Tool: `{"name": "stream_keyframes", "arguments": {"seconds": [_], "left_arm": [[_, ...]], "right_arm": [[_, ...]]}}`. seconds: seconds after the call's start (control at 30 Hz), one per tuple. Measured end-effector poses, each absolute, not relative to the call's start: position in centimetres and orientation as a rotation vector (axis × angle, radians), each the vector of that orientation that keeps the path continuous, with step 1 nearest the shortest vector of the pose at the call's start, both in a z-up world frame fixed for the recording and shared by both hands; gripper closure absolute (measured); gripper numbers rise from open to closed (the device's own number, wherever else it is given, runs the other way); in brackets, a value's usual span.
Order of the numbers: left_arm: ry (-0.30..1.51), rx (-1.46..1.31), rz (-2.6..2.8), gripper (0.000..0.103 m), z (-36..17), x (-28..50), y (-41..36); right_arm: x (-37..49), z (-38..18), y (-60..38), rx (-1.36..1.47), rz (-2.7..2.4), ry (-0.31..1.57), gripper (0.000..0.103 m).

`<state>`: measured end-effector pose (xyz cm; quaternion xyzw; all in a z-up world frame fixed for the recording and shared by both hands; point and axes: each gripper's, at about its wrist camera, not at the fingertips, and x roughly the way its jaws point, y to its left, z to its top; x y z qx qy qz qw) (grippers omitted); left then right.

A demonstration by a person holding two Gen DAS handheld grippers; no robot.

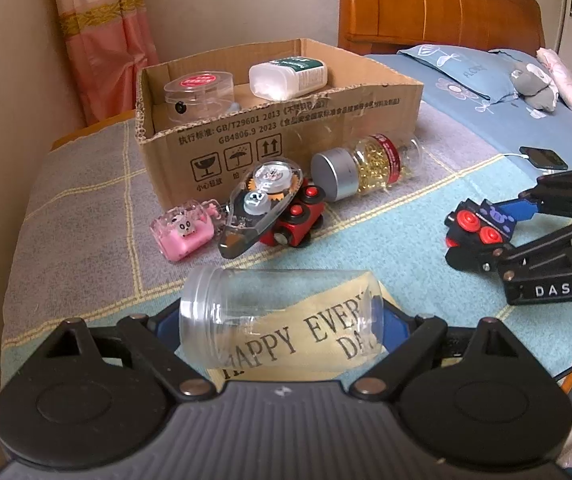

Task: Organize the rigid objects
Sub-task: 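Close the left tool around the clear plastic cup lying on its side, then carry the clear cup and cube toy into the box and open both tools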

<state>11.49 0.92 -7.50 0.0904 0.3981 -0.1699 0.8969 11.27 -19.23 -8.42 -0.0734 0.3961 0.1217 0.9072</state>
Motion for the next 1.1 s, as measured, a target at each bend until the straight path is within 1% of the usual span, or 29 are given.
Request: {"name": "stream_keyframes", "arguments": {"seconds": [0.07, 0.1, 0.5, 0.73, 1.1], "left_arm": [[0.825, 0.19, -0.352, 0.012, -7.5, 11.5, 0.9], [0.824, 0.193, -0.353, 0.012, -7.5, 11.4, 0.9], [0.815, 0.2, -0.354, 0.012, -7.2, 11.3, 0.8], [0.818, 0.205, -0.381, 0.013, -7.1, 11.5, 0.9], [0.818, 0.26, -0.432, 0.013, -4.5, 11.3, 0.9]], "right_arm": [[11.2, -8.3, -19.3, -0.153, 0.246, 0.816, 0.047], [11.2, -8.3, -19.3, -0.153, 0.245, 0.816, 0.047], [11.3, -8.3, -19.0, -0.183, 0.242, 0.81, 0.045], [11.4, -8.1, -18.8, -0.209, 0.261, 0.818, 0.047], [11.2, -5.6, -19.3, -0.264, 0.337, 0.819, 0.047]]}}
